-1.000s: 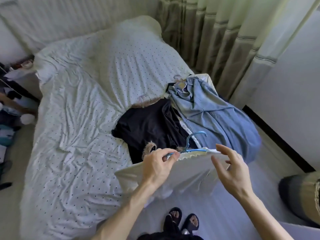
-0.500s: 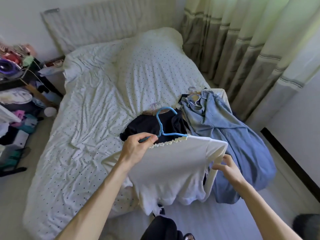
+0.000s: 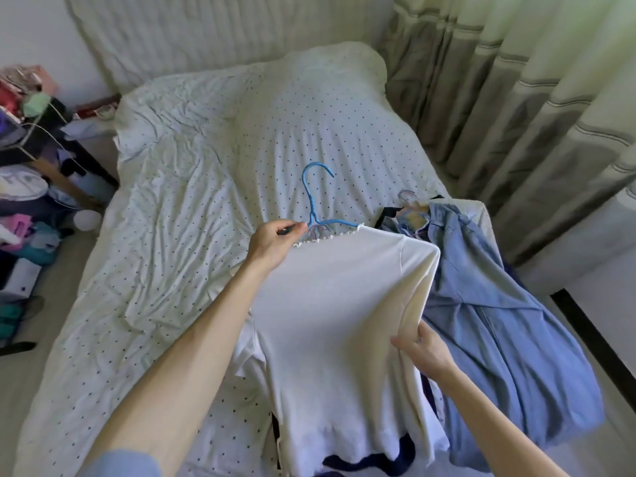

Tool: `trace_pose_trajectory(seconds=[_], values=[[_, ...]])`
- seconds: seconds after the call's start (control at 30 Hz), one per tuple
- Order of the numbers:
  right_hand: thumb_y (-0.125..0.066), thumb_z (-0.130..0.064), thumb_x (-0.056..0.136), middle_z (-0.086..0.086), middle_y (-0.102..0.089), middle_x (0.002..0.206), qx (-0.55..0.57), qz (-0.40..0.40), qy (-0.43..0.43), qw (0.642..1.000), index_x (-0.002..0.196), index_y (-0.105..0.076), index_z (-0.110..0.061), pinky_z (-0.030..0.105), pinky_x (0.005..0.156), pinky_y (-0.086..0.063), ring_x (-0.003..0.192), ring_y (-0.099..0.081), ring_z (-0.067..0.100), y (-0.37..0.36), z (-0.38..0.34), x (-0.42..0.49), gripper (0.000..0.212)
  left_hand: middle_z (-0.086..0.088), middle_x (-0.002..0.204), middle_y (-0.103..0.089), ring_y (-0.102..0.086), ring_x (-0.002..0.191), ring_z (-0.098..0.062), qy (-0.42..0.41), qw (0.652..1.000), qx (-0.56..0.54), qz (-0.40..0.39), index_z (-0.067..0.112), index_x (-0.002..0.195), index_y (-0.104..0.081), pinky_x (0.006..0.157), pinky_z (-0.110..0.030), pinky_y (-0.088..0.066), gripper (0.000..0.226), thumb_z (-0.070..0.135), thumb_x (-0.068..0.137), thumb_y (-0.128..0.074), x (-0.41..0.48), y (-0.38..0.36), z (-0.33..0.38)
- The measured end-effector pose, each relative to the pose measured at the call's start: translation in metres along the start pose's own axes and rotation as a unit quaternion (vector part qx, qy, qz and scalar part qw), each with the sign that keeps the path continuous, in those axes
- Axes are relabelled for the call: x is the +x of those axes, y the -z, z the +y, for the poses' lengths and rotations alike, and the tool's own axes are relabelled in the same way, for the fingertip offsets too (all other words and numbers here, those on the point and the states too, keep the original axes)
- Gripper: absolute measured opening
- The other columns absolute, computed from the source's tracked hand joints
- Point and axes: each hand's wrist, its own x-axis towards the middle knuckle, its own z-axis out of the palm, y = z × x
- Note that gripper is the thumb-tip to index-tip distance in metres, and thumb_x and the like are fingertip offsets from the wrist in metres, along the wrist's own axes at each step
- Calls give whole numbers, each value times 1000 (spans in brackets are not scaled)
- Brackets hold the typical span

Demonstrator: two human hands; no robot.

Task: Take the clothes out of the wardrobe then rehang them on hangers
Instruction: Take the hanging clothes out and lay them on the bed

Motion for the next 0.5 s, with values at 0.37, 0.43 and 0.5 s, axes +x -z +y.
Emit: trace_pose_trajectory(seconds=[0.37, 0.43, 0.5], values=[[-68, -31, 83, 4, -61, 102, -140, -70, -120, 980, 111, -47, -17, 39, 76, -48, 92, -58, 25, -62, -25, 176, 38, -16, 108, -63, -58, 107, -35, 21, 963, 258, -73, 31, 131, -63, 88, -38, -44, 40, 15, 100, -44, 194, -71, -144], [-69, -36, 83, 7, -57, 106, -172, -104, -144, 969, 119, -44, -19, 38, 72, -46, 92, -55, 27, -76, -19, 197, 47, -17, 108, -62, -57, 109, -36, 2, 950, 298, -90, 32, 134, -62, 89, -41, -44, 42, 13, 100, -45, 214, -86, -171], [-68, -37, 82, 8, -55, 107, -206, -131, -158, 957, 123, -41, -20, 36, 73, -46, 92, -55, 29, -89, -12, 215, 52, -13, 108, -61, -58, 110, -34, -3, 934, 336, -121, 35, 134, -61, 89, -44, -48, 44, 12, 98, -47, 231, -101, -192]])
